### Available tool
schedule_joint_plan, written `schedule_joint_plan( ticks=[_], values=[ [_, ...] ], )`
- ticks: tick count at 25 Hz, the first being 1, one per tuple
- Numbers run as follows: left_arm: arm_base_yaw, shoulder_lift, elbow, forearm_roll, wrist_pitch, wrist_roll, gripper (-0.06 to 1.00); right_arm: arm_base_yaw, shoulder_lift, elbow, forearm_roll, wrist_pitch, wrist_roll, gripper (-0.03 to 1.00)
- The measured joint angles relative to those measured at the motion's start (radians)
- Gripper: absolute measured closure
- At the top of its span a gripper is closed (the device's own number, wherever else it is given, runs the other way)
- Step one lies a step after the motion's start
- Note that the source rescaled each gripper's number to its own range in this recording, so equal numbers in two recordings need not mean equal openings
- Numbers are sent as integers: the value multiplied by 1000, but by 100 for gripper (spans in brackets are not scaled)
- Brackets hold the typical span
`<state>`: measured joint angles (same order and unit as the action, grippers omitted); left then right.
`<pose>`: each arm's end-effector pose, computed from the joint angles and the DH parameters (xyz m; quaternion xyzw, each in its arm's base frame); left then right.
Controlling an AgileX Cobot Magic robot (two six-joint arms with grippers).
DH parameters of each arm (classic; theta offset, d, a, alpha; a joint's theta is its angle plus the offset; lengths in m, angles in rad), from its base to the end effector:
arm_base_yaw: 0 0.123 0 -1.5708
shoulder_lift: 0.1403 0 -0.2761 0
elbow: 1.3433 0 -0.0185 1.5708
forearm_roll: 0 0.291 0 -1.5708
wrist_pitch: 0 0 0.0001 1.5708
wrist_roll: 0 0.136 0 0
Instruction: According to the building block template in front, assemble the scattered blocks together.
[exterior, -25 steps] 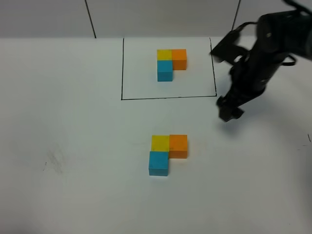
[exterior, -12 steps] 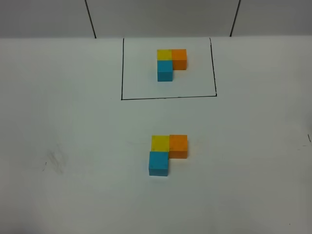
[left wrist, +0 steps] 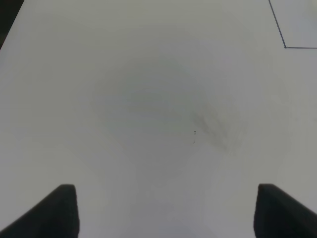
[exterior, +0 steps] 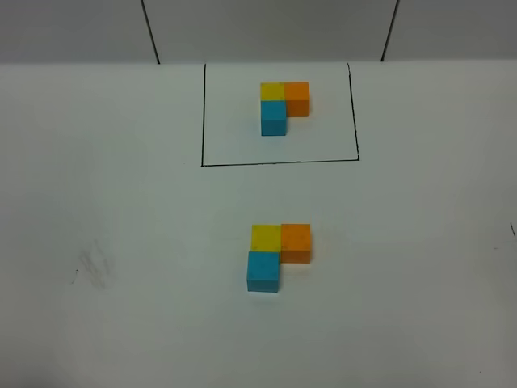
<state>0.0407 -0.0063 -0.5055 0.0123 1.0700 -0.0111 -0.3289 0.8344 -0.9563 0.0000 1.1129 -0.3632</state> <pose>0.0773 0.0046 0.2774 -0.0224 0.8523 0.0139 0.5224 0.1986 -0.0678 0.3231 -0.0162 0.9448 -0.1110 0.3079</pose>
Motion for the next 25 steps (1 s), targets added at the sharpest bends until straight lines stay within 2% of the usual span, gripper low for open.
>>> schedule_joint_plan(
  ticks=[6, 12, 18, 25],
  values=[
    [0, 0, 0, 0, 0, 0, 40, 167, -292, 142, 16, -63, 0, 10],
    [0, 0, 0, 0, 0, 0, 40, 308, -472, 268, 20, -106, 1, 12],
    [0, 0, 0, 0, 0, 0, 40, 332, -670, 361, 60, -107, 7, 14],
    [0, 0, 0, 0, 0, 0, 40, 332, -790, 436, 70, -38, 85, 16]
  ],
)
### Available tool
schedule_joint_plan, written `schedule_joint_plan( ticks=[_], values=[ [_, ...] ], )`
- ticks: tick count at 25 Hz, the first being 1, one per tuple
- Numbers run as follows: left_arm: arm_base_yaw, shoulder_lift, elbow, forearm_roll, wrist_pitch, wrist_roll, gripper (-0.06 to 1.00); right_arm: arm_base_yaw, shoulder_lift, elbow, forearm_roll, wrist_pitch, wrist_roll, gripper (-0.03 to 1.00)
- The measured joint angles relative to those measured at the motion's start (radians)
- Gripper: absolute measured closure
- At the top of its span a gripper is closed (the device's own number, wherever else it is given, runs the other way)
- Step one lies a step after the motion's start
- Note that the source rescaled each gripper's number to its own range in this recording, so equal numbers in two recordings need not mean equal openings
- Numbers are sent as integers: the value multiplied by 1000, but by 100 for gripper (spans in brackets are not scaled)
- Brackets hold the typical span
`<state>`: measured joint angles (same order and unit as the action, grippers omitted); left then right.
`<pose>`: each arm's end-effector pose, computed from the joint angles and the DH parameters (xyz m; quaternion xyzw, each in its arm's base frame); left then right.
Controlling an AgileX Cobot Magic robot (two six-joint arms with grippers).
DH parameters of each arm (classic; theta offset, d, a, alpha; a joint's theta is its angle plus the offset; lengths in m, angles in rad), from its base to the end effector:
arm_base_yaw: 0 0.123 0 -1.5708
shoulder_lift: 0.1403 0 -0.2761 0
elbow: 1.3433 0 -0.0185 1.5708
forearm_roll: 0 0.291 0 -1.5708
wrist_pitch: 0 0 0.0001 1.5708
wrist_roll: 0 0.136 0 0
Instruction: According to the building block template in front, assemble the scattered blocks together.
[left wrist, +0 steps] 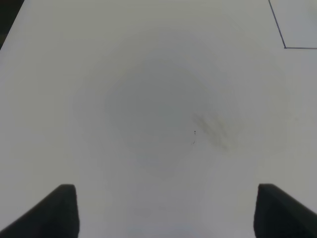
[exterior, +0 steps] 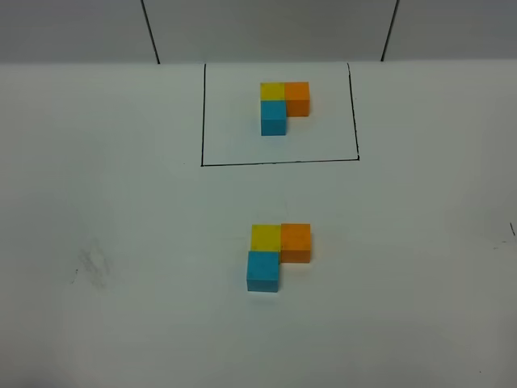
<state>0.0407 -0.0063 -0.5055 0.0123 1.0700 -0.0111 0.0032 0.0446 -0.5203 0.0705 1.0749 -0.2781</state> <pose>0.0773 0.0046 0.2774 -0.0224 0.8523 0.0139 0.5224 0.0832 0.0087 0.2782 -0.1221 0.8539 -0.0343 0.5048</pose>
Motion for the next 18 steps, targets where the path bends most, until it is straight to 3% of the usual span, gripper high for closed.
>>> schedule_joint_plan(
  ticks=[5, 18],
  values=[
    [0, 0, 0, 0, 0, 0, 40, 0, -10, 11, 0, 15, 18, 20],
    [0, 0, 0, 0, 0, 0, 40, 0, -31, 17, -3, 9, 26, 43]
  ],
)
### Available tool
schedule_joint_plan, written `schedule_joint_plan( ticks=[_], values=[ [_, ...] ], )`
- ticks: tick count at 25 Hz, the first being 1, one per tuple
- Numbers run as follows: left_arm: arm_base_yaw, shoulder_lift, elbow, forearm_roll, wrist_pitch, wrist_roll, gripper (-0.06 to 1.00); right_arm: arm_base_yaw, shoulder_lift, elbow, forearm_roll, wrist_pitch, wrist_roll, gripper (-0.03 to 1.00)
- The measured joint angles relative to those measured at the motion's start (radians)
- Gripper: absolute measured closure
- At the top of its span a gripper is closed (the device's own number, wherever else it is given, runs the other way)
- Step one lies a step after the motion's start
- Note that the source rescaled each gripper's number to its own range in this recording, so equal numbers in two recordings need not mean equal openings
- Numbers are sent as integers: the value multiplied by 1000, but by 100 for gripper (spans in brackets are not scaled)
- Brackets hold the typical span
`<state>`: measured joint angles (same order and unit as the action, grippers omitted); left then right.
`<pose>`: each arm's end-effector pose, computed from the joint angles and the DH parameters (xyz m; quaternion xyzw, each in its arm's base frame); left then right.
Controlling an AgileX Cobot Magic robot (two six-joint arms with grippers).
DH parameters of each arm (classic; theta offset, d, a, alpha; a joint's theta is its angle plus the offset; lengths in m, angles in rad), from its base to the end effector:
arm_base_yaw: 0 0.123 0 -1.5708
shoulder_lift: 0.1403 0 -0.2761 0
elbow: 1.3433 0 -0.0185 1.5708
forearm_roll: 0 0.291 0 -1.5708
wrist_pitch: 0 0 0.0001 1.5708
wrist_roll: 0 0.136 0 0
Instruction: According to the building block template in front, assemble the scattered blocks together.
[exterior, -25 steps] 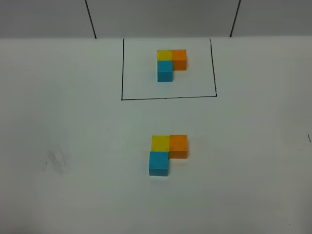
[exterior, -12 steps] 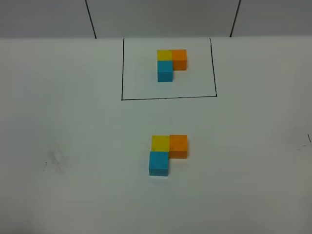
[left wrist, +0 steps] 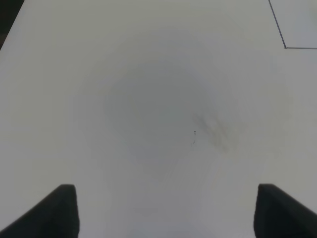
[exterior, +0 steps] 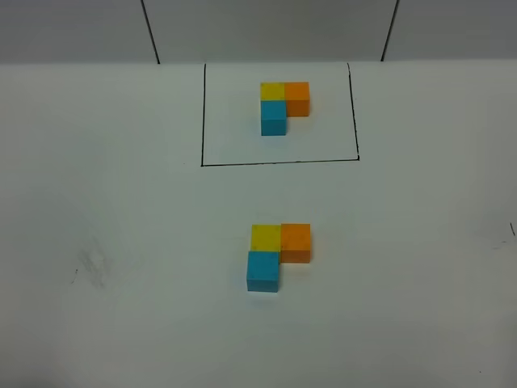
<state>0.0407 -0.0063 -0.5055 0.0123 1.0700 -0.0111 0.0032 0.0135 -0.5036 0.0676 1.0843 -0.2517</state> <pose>0.0773 0.0046 0.2774 -0.0224 0.8523 0.0139 0.5224 0.0796 0.0084 0.2737 -0.1110 0.8542 -0.0293 0.5072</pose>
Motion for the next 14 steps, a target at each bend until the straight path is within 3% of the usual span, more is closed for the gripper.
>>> schedule_joint_plan(
  ticks=[14],
  values=[
    [0, 0, 0, 0, 0, 0, 40, 126, -18, 0, -1, -1, 1, 74]
  ],
)
